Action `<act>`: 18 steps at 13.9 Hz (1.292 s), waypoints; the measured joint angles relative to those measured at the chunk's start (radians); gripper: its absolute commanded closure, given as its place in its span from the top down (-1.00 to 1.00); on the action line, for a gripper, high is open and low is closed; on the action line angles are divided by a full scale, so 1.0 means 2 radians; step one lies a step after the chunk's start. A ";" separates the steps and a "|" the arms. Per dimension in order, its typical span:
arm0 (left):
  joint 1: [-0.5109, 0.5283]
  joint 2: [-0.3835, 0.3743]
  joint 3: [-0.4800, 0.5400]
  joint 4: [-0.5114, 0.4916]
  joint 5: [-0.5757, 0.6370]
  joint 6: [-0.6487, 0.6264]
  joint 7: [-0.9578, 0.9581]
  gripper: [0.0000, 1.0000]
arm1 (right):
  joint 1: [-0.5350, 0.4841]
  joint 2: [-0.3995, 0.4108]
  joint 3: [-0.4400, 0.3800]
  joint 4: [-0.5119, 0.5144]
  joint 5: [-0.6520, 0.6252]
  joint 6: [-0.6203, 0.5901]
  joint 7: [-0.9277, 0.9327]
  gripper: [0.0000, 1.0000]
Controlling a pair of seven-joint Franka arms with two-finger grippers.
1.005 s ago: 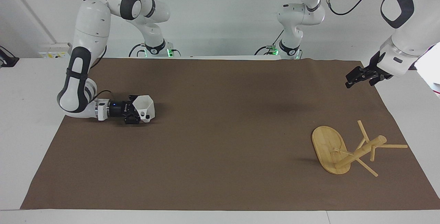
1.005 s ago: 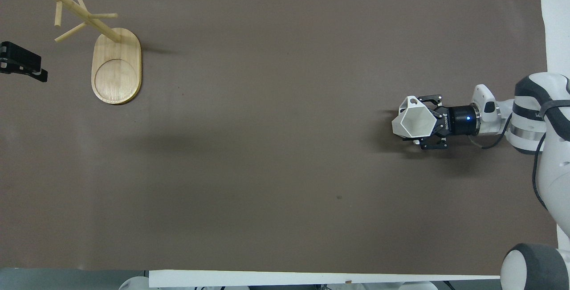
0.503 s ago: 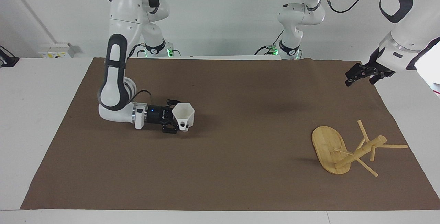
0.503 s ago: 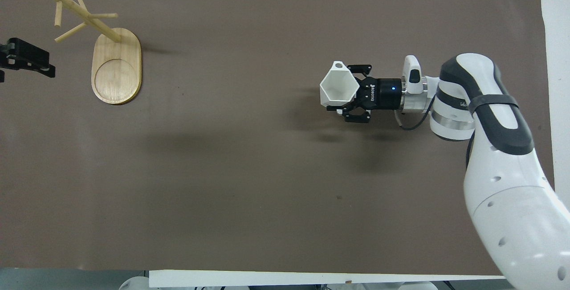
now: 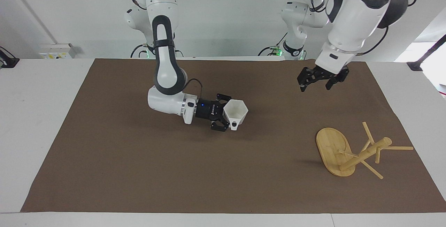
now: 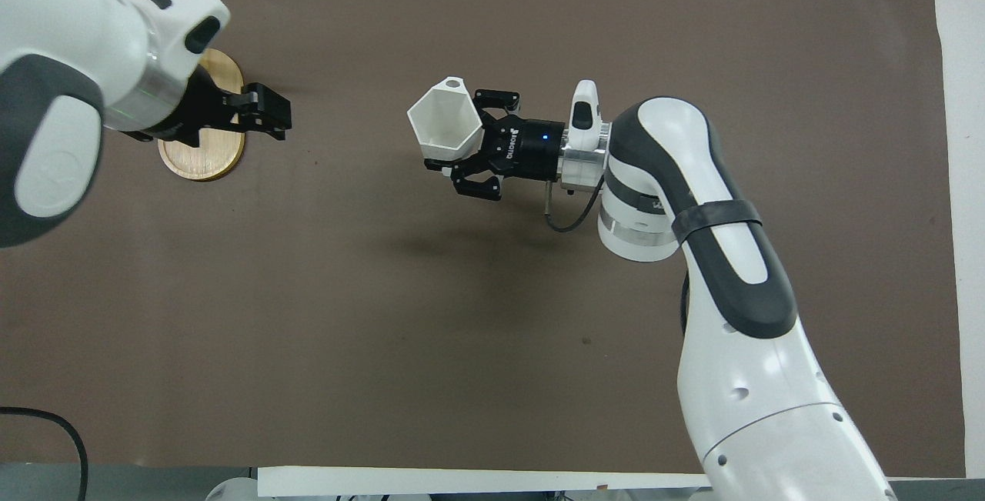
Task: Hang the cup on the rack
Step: 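Pass the mug from the right gripper to the left gripper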
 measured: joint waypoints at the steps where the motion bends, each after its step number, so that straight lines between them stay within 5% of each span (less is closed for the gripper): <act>1: -0.017 0.000 0.000 -0.007 0.000 0.008 -0.013 1.00 | 0.024 0.000 0.000 0.004 0.019 0.028 0.001 -0.64; 5: -0.039 -0.002 0.000 -0.011 0.001 0.016 -0.029 1.00 | 0.082 0.000 0.000 0.008 0.052 0.080 0.001 -0.64; 13: -0.040 -0.002 0.000 -0.048 0.001 0.061 -0.029 0.88 | 0.079 0.000 -0.003 0.019 0.052 0.080 -0.011 -0.64; 14: -0.041 0.001 0.000 -0.052 0.001 0.068 -0.031 0.53 | 0.079 0.000 -0.003 0.019 0.052 0.080 -0.013 -0.64; 15: -0.042 0.003 0.000 -0.055 0.001 0.072 -0.036 -0.48 | 0.079 0.000 -0.003 0.020 0.052 0.080 -0.016 -0.64; 16: -0.045 0.006 0.000 -0.055 0.001 0.073 -0.042 -0.93 | 0.079 0.000 -0.003 0.020 0.052 0.080 -0.019 -0.64; 18: -0.050 0.011 -0.001 -0.058 0.001 0.075 -0.054 -1.00 | 0.078 0.000 -0.003 0.020 0.052 0.080 -0.021 -0.64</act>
